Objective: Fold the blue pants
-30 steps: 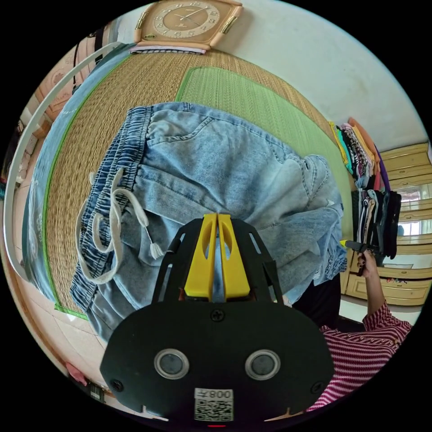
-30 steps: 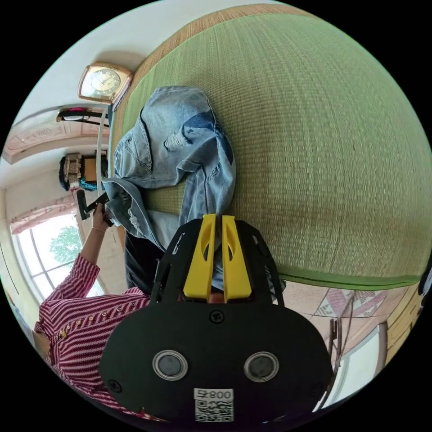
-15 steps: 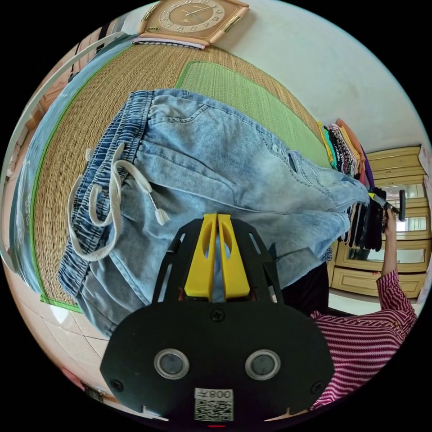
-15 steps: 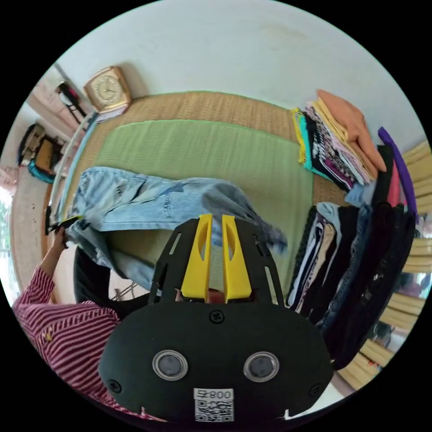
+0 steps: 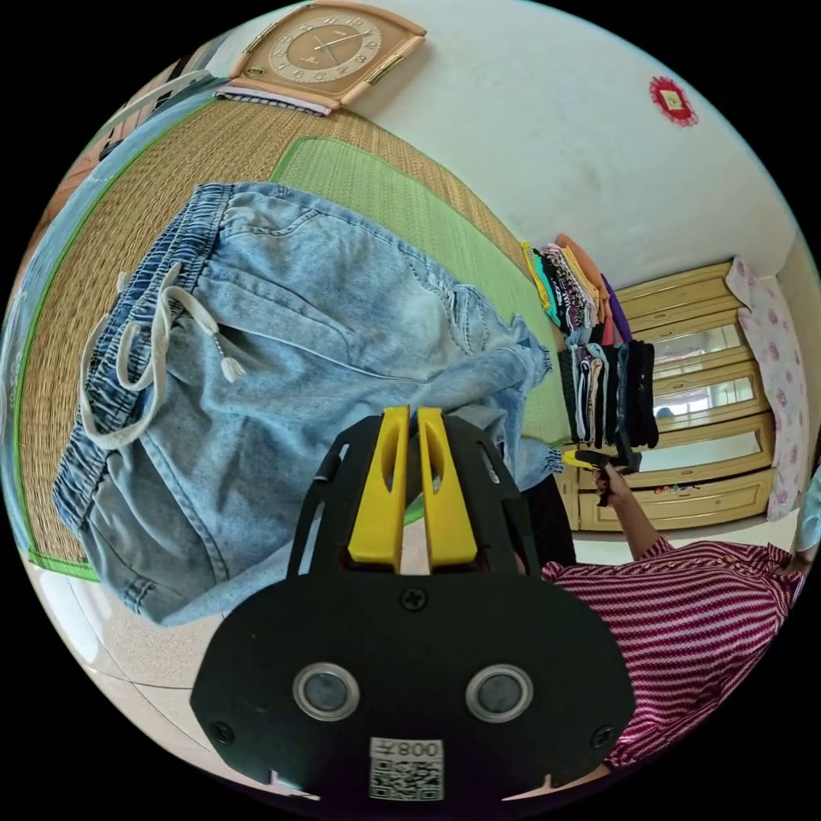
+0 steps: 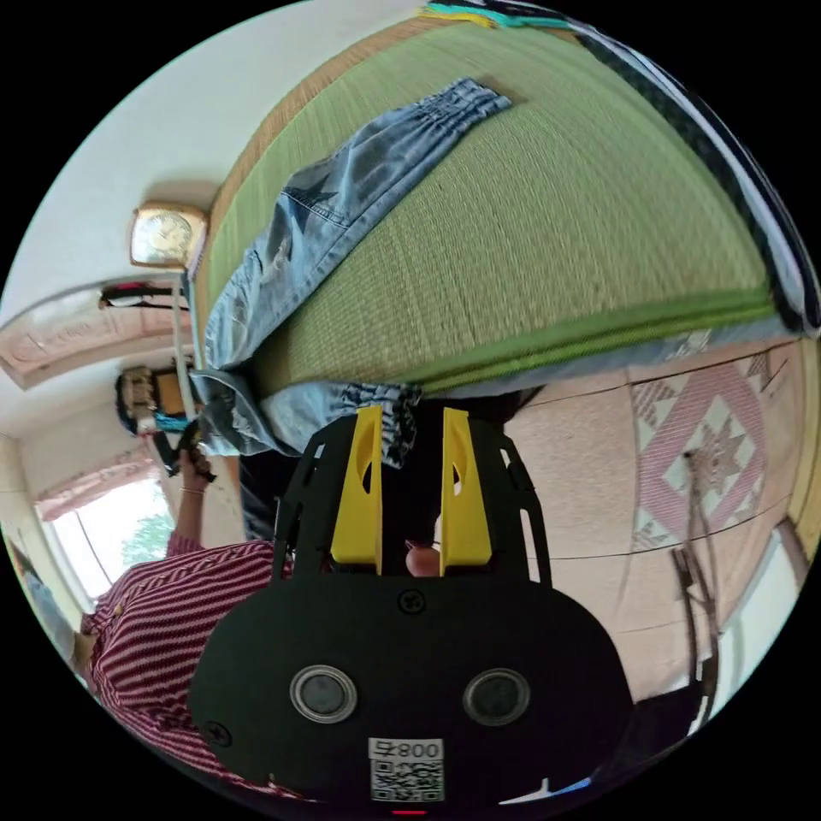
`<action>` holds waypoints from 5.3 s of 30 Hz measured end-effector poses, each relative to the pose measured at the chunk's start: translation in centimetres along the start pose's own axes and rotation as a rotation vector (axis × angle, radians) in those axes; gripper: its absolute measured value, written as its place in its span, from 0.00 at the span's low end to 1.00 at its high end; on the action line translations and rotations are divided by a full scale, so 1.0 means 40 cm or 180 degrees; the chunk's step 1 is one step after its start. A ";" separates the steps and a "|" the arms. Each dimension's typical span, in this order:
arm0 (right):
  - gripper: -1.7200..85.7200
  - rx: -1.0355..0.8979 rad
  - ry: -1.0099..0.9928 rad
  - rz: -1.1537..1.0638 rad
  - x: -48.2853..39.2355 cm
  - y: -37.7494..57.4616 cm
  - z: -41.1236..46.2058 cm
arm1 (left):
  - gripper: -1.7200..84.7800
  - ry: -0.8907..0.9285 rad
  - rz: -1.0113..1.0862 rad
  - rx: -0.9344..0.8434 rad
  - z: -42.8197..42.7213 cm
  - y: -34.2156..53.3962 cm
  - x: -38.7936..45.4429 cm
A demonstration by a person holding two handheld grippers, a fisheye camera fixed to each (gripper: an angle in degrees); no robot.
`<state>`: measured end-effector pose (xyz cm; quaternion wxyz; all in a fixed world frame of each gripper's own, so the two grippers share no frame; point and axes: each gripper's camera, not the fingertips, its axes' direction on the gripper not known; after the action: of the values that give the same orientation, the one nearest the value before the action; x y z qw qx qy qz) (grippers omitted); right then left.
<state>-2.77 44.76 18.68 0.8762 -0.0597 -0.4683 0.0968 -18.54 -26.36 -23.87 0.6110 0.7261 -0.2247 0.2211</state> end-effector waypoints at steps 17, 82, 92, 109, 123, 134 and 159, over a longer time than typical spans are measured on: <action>0.05 0.0535 -0.0558 -0.0540 0.004 0.029 -0.269 | 0.04 -0.0222 0.0113 -0.0081 -0.036 0.009 0.036; 0.02 0.0734 0.0316 -0.0380 -0.095 -0.061 0.009 | 0.02 -0.1414 -0.0462 -0.0128 0.011 0.002 0.192; 0.02 0.0615 0.0595 -0.0160 0.008 -0.214 -0.017 | 0.02 -0.1678 -0.0361 -0.0400 0.051 0.049 0.185; 0.02 0.0435 0.0508 -0.0341 -0.056 -0.093 -0.040 | 0.02 -0.1455 -0.0586 -0.0392 0.082 0.112 0.087; 0.02 0.0155 0.0128 -0.0658 -0.213 0.005 0.067 | 0.02 -0.1136 -0.0156 -0.0458 0.182 0.145 0.036; 0.02 0.0170 0.0236 -0.0764 -0.264 -0.021 0.018 | 0.05 -0.1752 -0.0583 0.0479 0.043 0.064 -0.082; 0.02 0.0098 0.0201 -0.0600 -0.265 -0.009 0.018 | 0.10 -0.1010 -0.0159 0.0270 0.009 0.021 -0.192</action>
<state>-9.08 42.05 10.58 0.8965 -0.0050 -0.4425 0.0192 -25.16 -26.42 -27.84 0.5419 0.7824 -0.2908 0.0977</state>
